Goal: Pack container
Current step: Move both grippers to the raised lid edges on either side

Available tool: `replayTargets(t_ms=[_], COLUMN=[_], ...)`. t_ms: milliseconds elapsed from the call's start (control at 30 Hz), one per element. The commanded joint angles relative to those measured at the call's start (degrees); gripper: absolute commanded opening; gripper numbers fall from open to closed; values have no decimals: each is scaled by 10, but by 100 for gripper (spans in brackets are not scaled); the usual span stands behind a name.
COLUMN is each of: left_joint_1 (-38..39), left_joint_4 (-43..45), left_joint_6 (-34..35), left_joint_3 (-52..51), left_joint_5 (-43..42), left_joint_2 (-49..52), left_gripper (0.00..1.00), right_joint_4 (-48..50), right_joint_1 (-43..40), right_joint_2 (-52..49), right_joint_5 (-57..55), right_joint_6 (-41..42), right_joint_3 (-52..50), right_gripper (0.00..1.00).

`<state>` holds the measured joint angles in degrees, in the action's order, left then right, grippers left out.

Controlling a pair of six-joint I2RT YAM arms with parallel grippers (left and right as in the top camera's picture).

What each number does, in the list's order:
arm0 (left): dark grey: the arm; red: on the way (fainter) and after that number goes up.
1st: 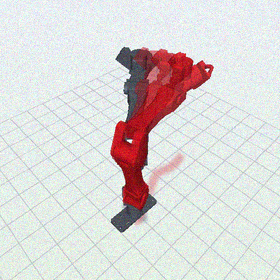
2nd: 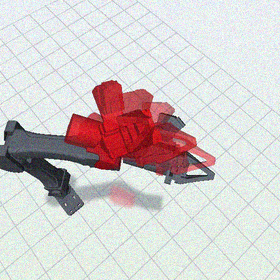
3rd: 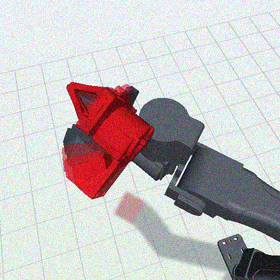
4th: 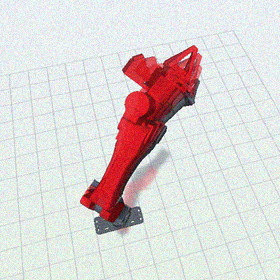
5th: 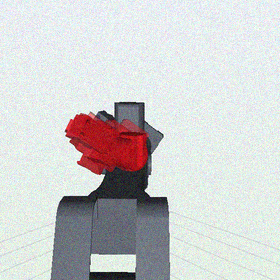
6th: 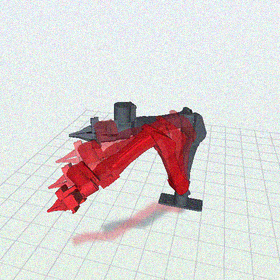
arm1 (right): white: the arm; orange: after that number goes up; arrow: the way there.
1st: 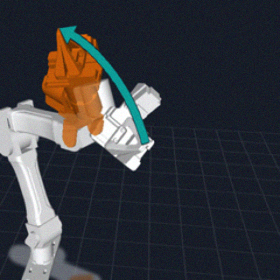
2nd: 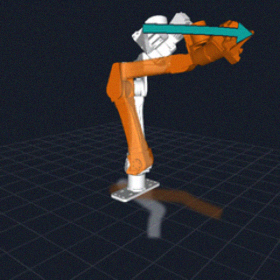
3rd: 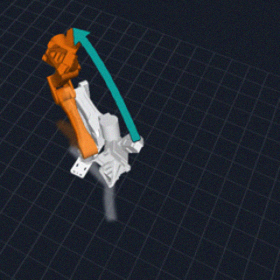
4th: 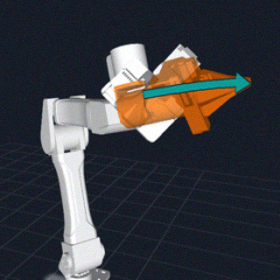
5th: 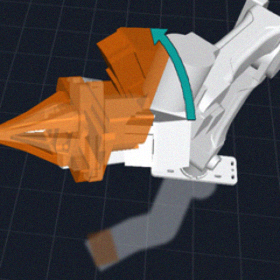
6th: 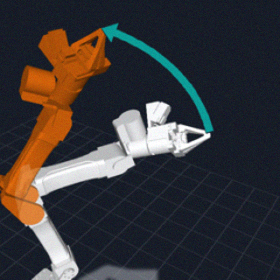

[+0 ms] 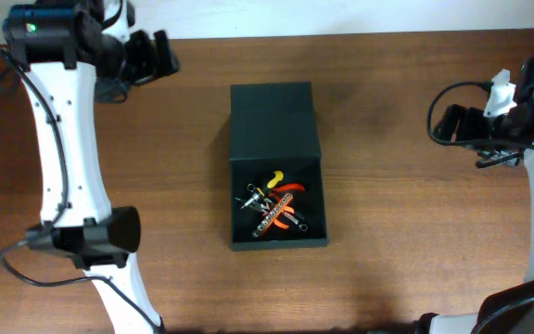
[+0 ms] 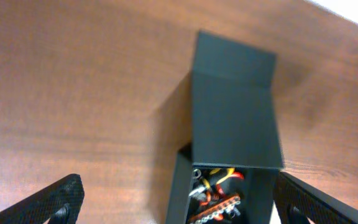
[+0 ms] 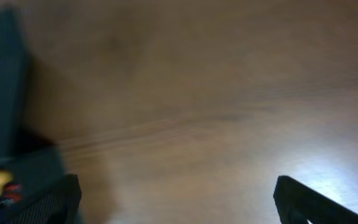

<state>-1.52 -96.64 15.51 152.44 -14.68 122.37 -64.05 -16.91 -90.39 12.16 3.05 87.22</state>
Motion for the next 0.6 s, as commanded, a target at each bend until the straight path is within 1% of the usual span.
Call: replayTargets(t_ms=[0, 100, 133, 167, 200, 233, 267, 300, 367, 400, 433, 567], left_joint_1=[-25, -24, -22, -19, -17, -14, -12, -11, -9, -9, -9, -9], left_joint_4=[6, 39, 60, 76, 95, 112, 131, 147, 177, 200, 213, 246], left_joint_6=[7, -33, -48, -49, -49, -49, -49, -48, -42, -42, -42, -42], left_joint_3=[-99, -173, -204, -226, -253, -279, -304, -327, -368, -395, -412, -464], left_joint_5=[-59, -59, -60, -59, -60, -61, -61, -61, -60, -60, -57, -40], left_joint_2=[-2, -2, -2, -2, -2, -2, -2, -2, -2, -2, -2, -2], left_gripper=[99, 100, 95, 77, 53, 33, 9, 2, 2, 2, 2, 2], right_joint_4=[44, 90, 105, 115, 127, 135, 142, 151, 163, 170, 175, 194], right_joint_1=[4, 18, 26, 33, 42, 50, 57, 67, 84, 95, 103, 129], right_joint_2=[-1, -9, -16, -23, -34, -46, -59, -76, -110, -135, -151, -216], right_joint_5=[142, 158, 160, 164, 174, 184, 198, 218, 249, 256, 256, 258], right_joint_6=[4, 4, 4, 4, 4, 4, 4, 5, 5, 13, 24, 50], right_joint_3=[-4, -13, -16, -17, -18, -19, -18, -19, -18, -18, -18, -18], right_gripper=[99, 99, 84, 74, 63, 54, 47, 36, 22, 11, 4, 4])
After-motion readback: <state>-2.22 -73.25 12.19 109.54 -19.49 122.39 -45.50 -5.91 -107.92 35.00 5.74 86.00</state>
